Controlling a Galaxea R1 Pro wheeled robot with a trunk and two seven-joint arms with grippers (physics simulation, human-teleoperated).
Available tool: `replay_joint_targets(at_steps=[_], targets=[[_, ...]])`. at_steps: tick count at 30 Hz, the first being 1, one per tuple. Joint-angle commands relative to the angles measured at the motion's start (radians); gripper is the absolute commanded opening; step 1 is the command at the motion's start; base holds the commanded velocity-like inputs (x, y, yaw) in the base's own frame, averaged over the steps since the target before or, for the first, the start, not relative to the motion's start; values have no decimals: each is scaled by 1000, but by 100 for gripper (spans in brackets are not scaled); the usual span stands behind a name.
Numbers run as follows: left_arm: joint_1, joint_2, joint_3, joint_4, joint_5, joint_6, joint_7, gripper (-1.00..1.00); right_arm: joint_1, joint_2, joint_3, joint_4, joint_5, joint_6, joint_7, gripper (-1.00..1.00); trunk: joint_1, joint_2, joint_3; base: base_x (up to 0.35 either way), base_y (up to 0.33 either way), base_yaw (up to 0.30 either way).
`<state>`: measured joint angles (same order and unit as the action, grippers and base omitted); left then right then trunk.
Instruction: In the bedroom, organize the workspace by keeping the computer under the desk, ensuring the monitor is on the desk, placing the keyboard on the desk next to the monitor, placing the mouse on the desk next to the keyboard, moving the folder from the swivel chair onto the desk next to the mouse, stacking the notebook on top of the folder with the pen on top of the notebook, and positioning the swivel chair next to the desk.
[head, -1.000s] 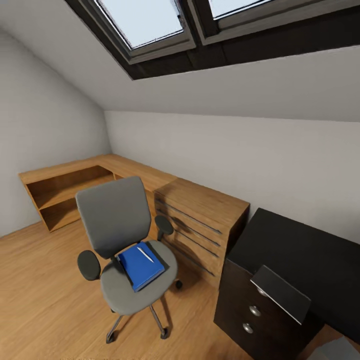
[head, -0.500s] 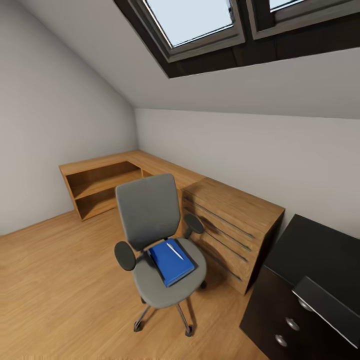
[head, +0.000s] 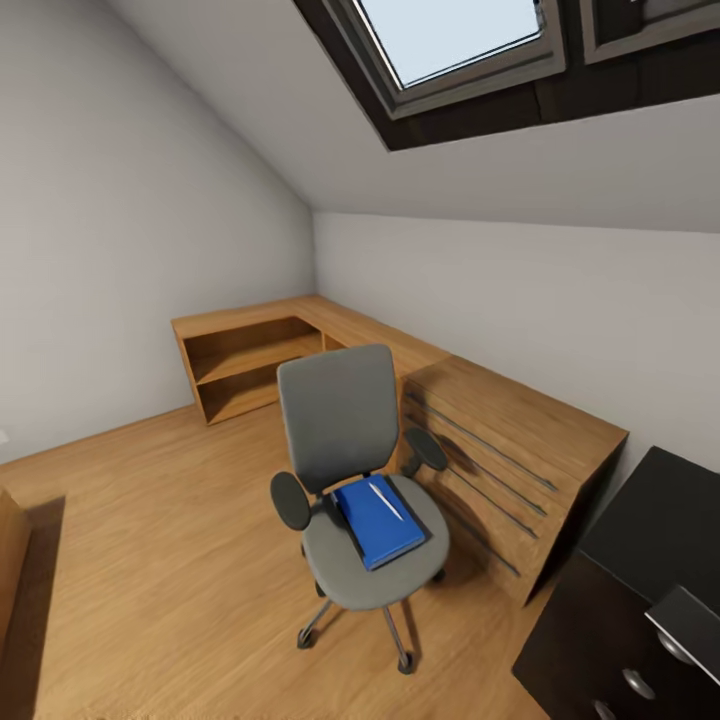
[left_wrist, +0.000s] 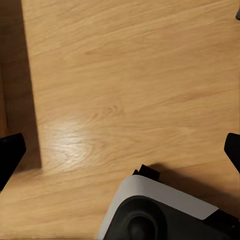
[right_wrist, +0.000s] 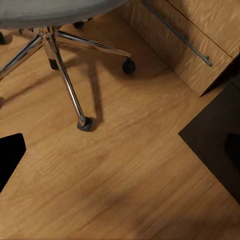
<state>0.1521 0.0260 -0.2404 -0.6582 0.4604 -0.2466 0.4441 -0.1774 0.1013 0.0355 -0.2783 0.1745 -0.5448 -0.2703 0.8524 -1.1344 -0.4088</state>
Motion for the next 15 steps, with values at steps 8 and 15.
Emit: replay_joint_targets(at_steps=[8, 15], targets=[[0, 2, -8, -1, 11, -5, 7, 100, -1, -1, 4, -1, 8, -1, -10, 100, 0, -1, -6, 0, 1, 256], [0, 2, -8, 19, 8, -5, 7, 100, -1, -3, 4, -2, 8, -1, -10, 100, 0, -1, -11, 0, 0, 256]])
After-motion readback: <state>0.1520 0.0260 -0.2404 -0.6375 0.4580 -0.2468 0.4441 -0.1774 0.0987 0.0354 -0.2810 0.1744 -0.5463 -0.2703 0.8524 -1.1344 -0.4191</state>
